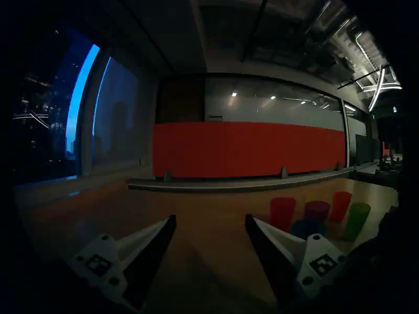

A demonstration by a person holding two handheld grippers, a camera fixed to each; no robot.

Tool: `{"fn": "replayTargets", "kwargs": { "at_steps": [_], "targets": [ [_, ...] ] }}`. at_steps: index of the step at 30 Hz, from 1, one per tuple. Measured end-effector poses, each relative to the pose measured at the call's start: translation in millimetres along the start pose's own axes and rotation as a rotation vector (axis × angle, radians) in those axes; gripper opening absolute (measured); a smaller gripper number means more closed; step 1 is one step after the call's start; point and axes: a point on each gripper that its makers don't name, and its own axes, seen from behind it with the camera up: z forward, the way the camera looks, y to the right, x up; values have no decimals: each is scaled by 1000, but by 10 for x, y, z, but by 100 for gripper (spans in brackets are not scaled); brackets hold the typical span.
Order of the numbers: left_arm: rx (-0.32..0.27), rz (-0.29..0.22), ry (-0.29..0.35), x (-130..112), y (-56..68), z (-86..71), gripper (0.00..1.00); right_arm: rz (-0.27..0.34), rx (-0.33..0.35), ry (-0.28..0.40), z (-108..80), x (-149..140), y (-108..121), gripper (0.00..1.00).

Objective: Pour water

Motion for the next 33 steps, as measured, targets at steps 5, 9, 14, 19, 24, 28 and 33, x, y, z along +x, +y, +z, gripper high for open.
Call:
{"fn": "replayTargets", "kwargs": {
  "at_steps": [5,9,14,19,24,28,33],
  "targets": [
    [0,0,0,-1,-2,-11,97,23,-14,-13,35,-75,69,100],
    [0,0,0,-2,-5,-24,97,29,-20,-17,50,-99,105,100],
    [0,0,0,-3,-8,-26,97,23,-17,-19,61,-115,110,100],
    [0,0,0,-2,-10,-20,97,11,-9,-21,62,-137,90,100],
    [0,0,0,-4,-8,-16,97,12,-8,-20,61,-135,82,100],
    [0,0,0,-3,-3,-11,97,12,-7,-20,60,-134,82,100],
    [0,0,0,-3,-4,-15,97,11,-6,-20,57,-133,74,100]
  ]
}}
